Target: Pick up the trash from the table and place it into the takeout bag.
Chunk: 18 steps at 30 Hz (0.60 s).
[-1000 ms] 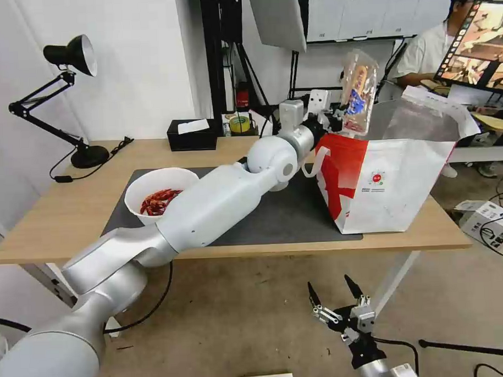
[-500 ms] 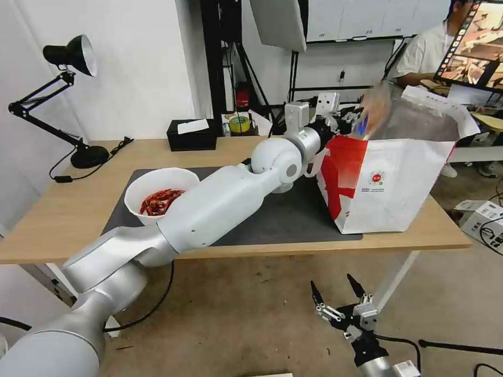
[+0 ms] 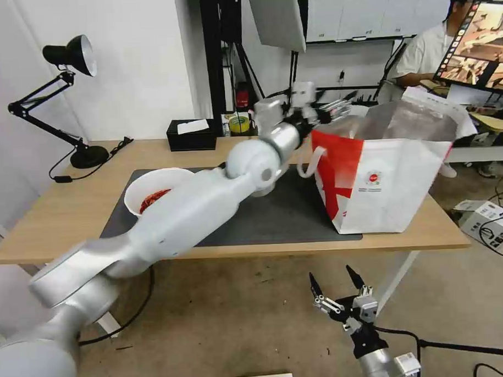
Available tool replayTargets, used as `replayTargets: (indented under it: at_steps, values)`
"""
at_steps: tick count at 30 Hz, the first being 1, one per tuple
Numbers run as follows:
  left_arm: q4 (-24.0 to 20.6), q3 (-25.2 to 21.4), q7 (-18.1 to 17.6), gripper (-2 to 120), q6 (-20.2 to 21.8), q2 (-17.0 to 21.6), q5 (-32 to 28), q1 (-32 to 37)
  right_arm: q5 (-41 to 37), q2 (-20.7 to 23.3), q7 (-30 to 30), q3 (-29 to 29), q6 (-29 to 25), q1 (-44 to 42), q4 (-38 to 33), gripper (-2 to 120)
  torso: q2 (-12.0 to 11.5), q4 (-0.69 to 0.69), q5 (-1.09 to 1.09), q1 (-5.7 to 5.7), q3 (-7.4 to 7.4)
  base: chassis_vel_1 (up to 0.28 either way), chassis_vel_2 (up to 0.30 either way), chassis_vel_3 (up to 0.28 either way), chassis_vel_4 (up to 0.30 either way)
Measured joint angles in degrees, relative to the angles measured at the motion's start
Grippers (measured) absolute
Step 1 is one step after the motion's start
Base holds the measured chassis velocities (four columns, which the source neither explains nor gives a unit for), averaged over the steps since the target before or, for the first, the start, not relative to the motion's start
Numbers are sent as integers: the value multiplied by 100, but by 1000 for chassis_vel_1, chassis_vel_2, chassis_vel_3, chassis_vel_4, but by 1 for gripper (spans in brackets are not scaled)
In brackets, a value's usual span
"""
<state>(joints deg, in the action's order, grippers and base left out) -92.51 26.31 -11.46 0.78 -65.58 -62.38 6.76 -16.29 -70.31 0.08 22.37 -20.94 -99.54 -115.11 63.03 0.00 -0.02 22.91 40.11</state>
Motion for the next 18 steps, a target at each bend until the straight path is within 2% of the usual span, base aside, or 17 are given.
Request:
replayTargets:
  at_steps: [1, 4, 5, 7, 9, 10, 13, 14, 15, 18]
  values:
    - [0, 0, 0, 99, 0, 0, 0, 0, 0, 0, 0, 0, 0, 0, 0, 100, 0, 0, 0, 0, 0, 0, 0, 0, 0]
    - [-446, -449, 0, 100, -108, 646, 483, 620, 75, 35, -3, -48, -43, 43, -18, 100, 0, 0, -1, 0, 0, 0, 0, 0, 0]
    - [-446, -449, 0, 100, -108, 646, 483, 620, 75, 35, -3, -48, -43, 43, -18, 100, 0, 0, -1, 0, 0, 0, 0, 0, 0]
    - [-718, -784, -5, 100, -121, 1045, 785, 1045, 140, 56, -2, -86, -53, 76, -36, 100, 0, 2, -1, 0, 0, 0, 0, 0, 0]
    - [-964, -1333, 104, 100, -134, 1473, 1194, 1695, 198, 78, 4, -151, -52, 108, -59, 100, 0, 1, -1, 0, 0, 0, 0, 0, 0]
    - [-964, -1333, 104, 100, -134, 1473, 1194, 1695, 198, 78, 4, -151, -52, 108, -59, 100, 0, 1, -1, 0, 0, 0, 0, 0, 0]
    - [-1281, -2349, 368, 100, -127, 1955, 1450, 2801, 253, 100, 18, -227, -10, 130, -98, 100, 0, 1, -3, 0, 0, 0, 0, 0, 0]
    - [-1281, -2349, 368, 100, -127, 1955, 1450, 2801, 253, 100, 18, -227, -10, 130, -98, 100, 0, 1, -3, 0, 0, 0, 0, 0, 0]
    - [-1409, -2725, 431, 100, -128, 2106, 1493, 3155, 263, 113, 21, -251, -5, 134, -104, 100, 0, 1, -4, 0, 0, 0, 0, 0, 0]
    - [-1549, -3064, 496, 100, -142, 2245, 1556, 3543, 272, 132, 26, -280, 5, 142, -104, 100, 1, 1, 5, 0, -1, 0, 0, 0, 0]
